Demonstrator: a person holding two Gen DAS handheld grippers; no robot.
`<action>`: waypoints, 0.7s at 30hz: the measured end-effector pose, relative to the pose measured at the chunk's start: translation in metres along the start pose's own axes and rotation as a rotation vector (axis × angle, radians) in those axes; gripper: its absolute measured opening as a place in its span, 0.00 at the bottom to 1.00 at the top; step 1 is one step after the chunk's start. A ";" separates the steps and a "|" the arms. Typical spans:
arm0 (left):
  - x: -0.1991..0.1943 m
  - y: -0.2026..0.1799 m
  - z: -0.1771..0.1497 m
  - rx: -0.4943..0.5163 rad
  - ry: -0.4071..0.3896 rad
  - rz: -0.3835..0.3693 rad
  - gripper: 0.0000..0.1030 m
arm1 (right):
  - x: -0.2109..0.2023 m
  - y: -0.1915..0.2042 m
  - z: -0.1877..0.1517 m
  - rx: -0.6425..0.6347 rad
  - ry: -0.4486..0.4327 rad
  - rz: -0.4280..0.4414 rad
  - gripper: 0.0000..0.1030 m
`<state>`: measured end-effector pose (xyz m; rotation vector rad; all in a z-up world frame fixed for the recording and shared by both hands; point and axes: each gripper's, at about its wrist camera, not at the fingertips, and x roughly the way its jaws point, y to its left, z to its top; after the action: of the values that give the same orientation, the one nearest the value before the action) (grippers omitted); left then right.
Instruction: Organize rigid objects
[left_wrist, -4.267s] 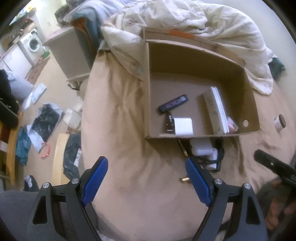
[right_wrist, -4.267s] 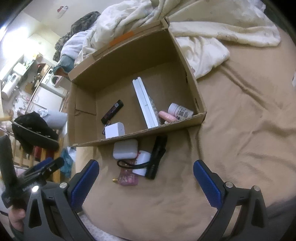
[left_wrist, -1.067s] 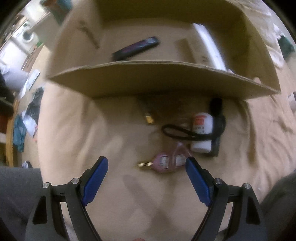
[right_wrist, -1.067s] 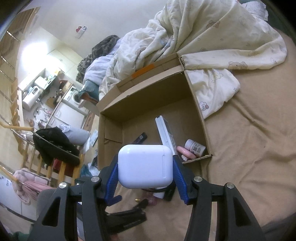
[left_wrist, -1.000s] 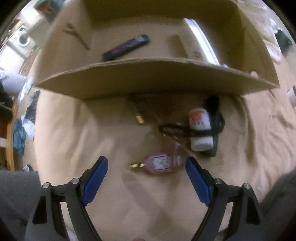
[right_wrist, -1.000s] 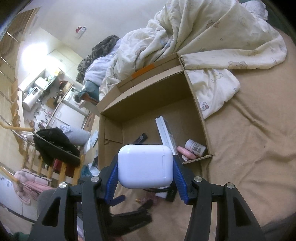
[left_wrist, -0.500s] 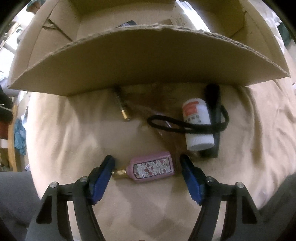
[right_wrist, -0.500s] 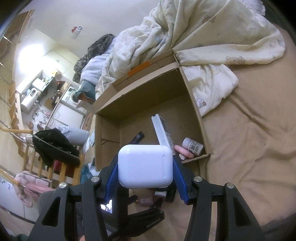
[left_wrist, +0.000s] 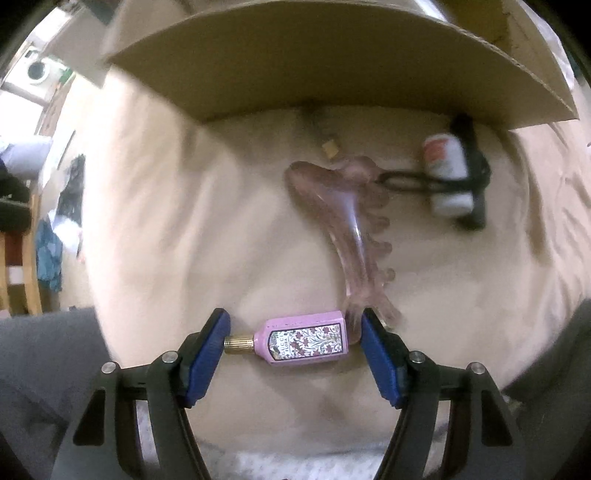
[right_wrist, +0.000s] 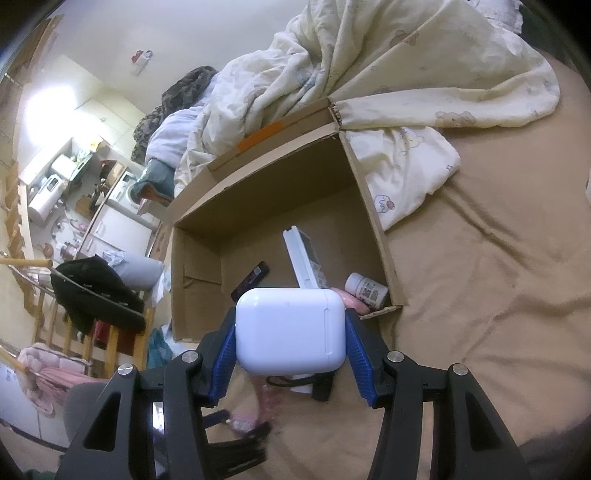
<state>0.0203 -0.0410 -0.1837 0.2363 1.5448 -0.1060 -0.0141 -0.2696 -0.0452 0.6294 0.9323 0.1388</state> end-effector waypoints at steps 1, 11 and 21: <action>-0.003 0.008 -0.004 -0.015 0.000 -0.003 0.66 | 0.000 -0.001 0.000 0.005 0.002 -0.001 0.55; -0.089 0.054 -0.008 -0.065 -0.302 0.013 0.66 | -0.004 0.000 -0.002 -0.015 -0.010 0.004 0.55; -0.165 0.056 0.035 -0.063 -0.473 0.003 0.65 | -0.002 0.013 0.012 -0.085 -0.005 -0.005 0.55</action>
<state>0.0623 -0.0077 -0.0138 0.1497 1.0749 -0.1026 -0.0043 -0.2647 -0.0311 0.5481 0.9188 0.1715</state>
